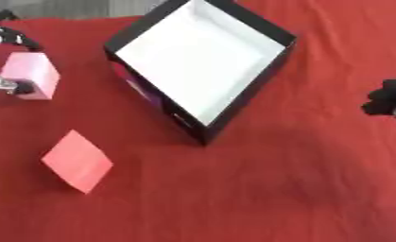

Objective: Pick up objects on the table and place them in the box.

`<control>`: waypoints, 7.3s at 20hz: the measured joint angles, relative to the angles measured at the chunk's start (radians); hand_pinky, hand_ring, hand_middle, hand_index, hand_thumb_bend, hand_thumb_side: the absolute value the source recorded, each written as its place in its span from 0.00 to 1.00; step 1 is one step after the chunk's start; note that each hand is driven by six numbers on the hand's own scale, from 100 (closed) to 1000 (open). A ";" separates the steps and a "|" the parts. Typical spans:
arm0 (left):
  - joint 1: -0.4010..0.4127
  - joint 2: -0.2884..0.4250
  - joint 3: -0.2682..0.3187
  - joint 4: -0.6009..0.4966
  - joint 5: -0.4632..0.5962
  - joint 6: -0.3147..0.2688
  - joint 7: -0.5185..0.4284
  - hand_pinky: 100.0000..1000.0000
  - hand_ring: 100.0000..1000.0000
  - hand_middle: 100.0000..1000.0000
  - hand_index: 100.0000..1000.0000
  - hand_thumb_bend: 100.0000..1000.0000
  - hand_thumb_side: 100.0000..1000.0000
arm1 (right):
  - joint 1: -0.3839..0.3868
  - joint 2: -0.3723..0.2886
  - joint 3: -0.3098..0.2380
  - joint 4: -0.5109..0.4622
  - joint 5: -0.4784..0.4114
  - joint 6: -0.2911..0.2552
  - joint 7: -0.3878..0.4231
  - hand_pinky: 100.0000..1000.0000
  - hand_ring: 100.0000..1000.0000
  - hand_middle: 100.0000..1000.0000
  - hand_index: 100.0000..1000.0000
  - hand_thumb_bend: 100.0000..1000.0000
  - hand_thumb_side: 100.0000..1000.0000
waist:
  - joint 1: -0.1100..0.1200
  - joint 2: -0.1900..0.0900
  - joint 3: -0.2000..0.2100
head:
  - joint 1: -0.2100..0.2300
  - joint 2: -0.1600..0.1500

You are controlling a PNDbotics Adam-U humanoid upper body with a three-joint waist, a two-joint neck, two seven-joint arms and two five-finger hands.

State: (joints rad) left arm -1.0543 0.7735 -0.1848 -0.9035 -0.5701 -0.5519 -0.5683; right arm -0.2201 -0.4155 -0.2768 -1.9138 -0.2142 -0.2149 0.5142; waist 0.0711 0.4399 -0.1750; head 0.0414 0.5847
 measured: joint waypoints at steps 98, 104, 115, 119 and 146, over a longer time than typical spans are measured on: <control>-0.190 -0.352 0.083 -0.048 -0.181 0.164 0.297 0.57 0.41 0.27 0.45 0.13 0.00 | -0.088 -0.047 -0.041 -0.062 -0.252 0.158 -0.466 0.86 0.85 0.81 0.87 0.05 0.54 | 0.062 -0.094 -0.237 | 0.128 0.009; -0.191 -0.377 0.084 0.014 -0.268 0.142 0.326 0.59 0.46 0.32 0.51 0.19 0.00 | -0.105 -0.043 -0.017 -0.062 -0.250 0.161 -0.434 0.86 0.85 0.80 0.87 0.04 0.55 | 0.062 -0.086 -0.261 | 0.164 -0.004; -0.178 -0.405 0.078 0.048 -0.395 0.067 0.327 0.89 0.86 0.78 0.92 0.54 0.54 | -0.113 -0.030 0.000 -0.062 -0.238 0.167 -0.403 0.86 0.84 0.80 0.87 0.03 0.56 | 0.066 -0.082 -0.268 | 0.171 -0.008; -0.178 -0.405 0.078 0.048 -0.381 0.042 0.315 0.90 0.85 0.76 0.93 0.66 0.52 | -0.112 -0.029 0.001 -0.062 -0.238 0.167 -0.402 0.86 0.84 0.80 0.87 0.03 0.56 | 0.066 -0.082 -0.266 | 0.169 -0.007; 0.119 0.177 0.146 -0.723 0.918 0.406 0.467 0.78 0.71 0.62 0.84 0.11 0.34 | 0.075 -0.102 -0.050 -0.062 -0.230 0.108 -0.472 0.85 0.84 0.79 0.87 0.02 0.53 | 0.040 -0.165 -0.021 | -0.059 0.147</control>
State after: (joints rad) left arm -0.9349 0.9509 -0.0392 -1.6266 0.3479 -0.1456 -0.1010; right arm -0.1450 -0.5170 -0.3267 -1.9762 -0.4445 -0.1068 0.0423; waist 0.1115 0.2748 -0.1964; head -0.0180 0.7320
